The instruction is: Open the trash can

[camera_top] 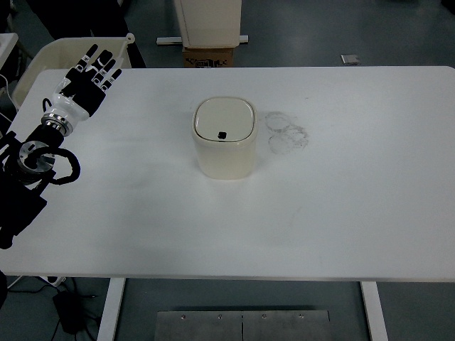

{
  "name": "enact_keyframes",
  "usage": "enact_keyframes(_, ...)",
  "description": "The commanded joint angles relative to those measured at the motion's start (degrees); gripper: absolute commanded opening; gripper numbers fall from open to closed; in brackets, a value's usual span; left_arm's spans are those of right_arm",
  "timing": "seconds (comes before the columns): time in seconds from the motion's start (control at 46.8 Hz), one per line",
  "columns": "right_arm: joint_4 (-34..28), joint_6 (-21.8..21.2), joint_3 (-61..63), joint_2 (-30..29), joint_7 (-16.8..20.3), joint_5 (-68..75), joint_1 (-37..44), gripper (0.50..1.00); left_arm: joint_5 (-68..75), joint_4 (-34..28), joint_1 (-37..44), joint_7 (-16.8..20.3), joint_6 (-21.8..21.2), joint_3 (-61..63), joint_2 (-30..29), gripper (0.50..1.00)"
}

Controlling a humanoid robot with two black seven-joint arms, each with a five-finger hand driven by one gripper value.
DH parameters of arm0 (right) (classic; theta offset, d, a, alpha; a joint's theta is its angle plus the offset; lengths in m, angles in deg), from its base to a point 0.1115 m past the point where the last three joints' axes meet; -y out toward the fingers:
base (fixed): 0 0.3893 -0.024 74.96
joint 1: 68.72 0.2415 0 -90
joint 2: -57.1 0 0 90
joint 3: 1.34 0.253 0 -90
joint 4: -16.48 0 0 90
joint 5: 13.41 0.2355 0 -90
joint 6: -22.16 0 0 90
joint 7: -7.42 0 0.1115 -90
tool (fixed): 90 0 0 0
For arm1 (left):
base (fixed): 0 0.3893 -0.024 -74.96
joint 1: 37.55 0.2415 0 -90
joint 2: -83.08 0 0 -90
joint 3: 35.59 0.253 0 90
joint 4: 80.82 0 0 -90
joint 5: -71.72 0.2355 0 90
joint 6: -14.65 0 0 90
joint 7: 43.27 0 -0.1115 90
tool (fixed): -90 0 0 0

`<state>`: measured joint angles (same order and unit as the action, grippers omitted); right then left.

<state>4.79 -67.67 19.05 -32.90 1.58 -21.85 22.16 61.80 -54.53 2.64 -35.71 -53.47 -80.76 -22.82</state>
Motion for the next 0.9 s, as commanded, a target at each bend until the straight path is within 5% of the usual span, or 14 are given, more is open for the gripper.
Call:
enact_keyframes(0.0,0.0,0.0,0.0,0.0,0.0,0.0,0.0,0.993,0.0,0.0,0.3,0.0,0.0,0.0,0.0,1.000)
enact_keyframes(0.877,0.0,0.0,0.0,0.0,-0.1,0.0,0.0,0.993,0.0,0.2,0.3,0.0,-0.4,-0.1,-0.1,1.000)
